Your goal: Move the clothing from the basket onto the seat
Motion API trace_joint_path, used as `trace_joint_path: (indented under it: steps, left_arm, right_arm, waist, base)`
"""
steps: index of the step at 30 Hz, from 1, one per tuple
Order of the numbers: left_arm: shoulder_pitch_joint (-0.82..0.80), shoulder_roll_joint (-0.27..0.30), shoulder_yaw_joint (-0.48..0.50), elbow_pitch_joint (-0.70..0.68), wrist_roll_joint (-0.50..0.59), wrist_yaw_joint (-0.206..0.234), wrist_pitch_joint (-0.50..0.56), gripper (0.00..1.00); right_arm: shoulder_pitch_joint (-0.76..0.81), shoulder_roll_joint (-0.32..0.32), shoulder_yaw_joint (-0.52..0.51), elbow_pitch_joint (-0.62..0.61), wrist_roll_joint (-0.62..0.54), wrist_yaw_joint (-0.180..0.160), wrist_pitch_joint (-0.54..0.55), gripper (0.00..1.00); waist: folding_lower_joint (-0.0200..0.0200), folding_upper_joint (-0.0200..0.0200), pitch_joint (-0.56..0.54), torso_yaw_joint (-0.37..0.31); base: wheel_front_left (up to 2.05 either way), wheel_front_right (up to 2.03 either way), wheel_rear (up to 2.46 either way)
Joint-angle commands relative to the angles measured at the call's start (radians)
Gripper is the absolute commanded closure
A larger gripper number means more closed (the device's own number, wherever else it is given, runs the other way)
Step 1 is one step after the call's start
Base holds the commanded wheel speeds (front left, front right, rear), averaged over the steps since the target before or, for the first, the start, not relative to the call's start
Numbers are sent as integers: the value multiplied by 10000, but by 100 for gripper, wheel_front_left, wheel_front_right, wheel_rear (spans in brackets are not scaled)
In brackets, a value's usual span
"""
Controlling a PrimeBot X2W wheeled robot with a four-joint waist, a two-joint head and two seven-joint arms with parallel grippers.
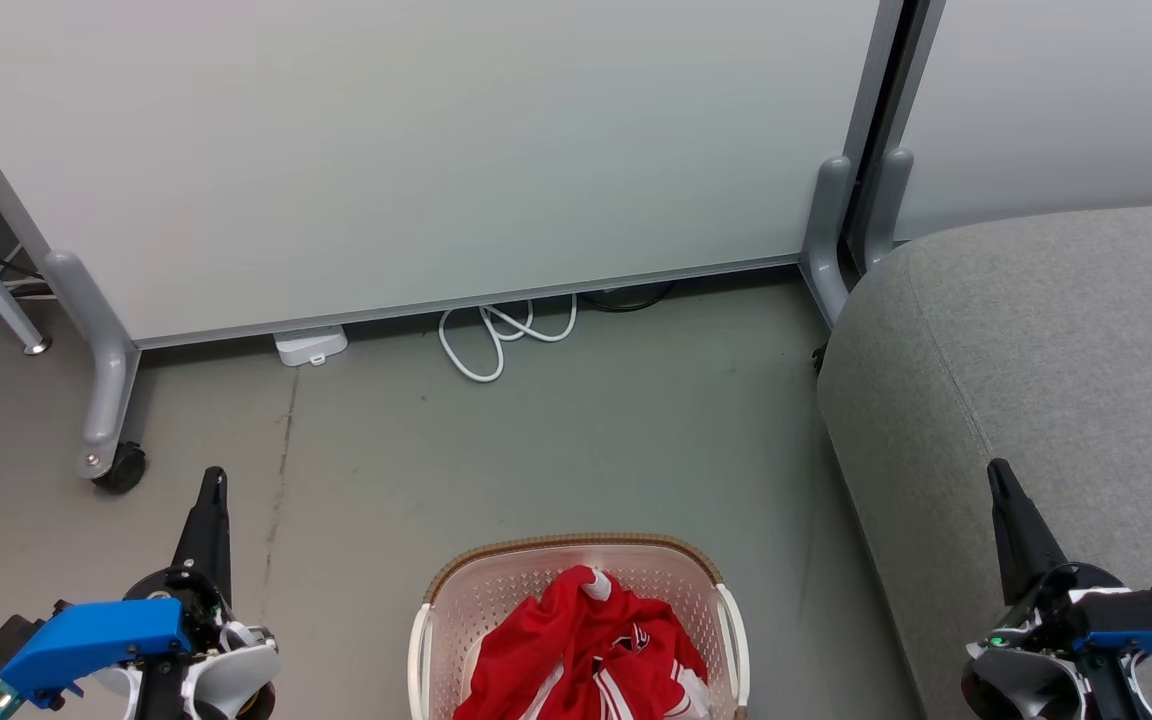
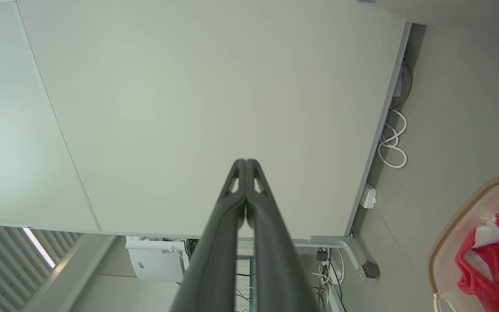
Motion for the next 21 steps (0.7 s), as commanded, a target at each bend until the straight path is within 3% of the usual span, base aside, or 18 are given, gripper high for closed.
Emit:
trace_joint_path:
  steps: [1, 9, 10, 21]
  left_arm:
    - [-106, -5, 33, -25, 72, -43, 30, 100]
    - [-106, -6, 33, -25, 73, -43, 31, 100]
    - [0, -2, 0, -1, 3, 0, -3, 0]
    - [263, -62, -218, 257, 459, 90, -389, 0]
  right_arm:
    - [-98, -55, -11, -28, 30, 30, 18, 100]
    - [-98, -55, -10, -28, 30, 30, 18, 100]
    - [0, 0, 2, -1, -1, 0, -2, 0]
    - [263, 62, 271, 243, -339, -1, -387, 0]
  waist:
    - [0, 0, 0, 0]
    - [0, 0, 0, 0]
    - [0, 0, 0, 0]
    - [0, 0, 4, 2]
  base:
    - [0, 0, 0]
    - [0, 0, 0]
    - [0, 0, 0]
    - [0, 0, 0]
